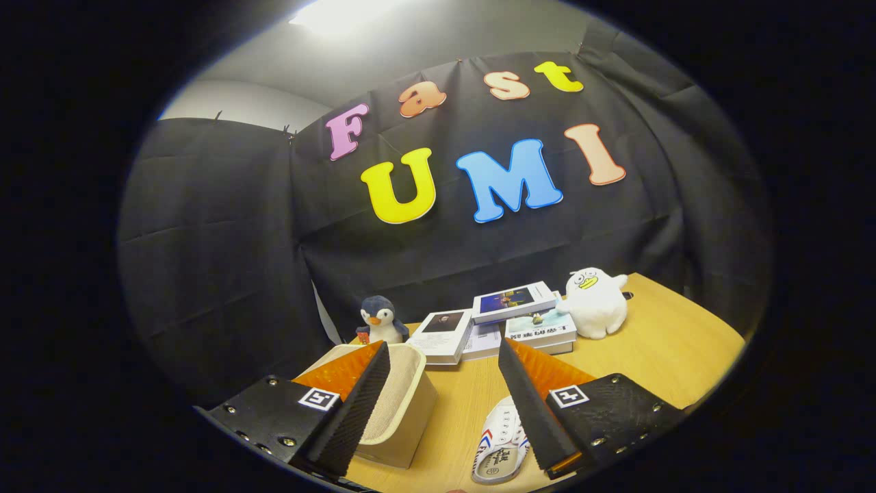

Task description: Open the storage box then place both shoes into the box .Put the left shoe in first, then the right shoe, with the right side of both shoes facing outward in a uniform manner.

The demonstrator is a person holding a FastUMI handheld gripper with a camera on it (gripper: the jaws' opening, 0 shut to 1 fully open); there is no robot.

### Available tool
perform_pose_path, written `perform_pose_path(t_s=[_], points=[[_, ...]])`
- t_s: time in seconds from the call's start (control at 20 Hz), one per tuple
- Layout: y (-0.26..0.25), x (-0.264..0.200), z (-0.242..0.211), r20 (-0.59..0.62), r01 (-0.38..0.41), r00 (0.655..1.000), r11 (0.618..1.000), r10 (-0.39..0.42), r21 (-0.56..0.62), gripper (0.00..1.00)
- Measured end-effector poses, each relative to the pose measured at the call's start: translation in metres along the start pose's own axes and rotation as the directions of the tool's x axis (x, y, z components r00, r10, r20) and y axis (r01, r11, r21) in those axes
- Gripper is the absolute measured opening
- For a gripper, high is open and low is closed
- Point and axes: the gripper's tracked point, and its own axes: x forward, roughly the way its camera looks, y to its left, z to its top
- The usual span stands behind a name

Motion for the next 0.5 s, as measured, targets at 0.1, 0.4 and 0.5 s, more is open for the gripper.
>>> perform_pose_path(t_s=[0.1,0.4,0.5], points=[[0.004,0.003,-0.011,-0.031,-0.017,0.999,0.999,0.018,0.039,0.96],[0.018,0.014,-0.051,-0.148,-0.062,0.984,0.969,0.1,0.24,0.96],[0.024,0.016,-0.063,-0.184,-0.08,0.973,0.95,0.14,0.302,0.96]])
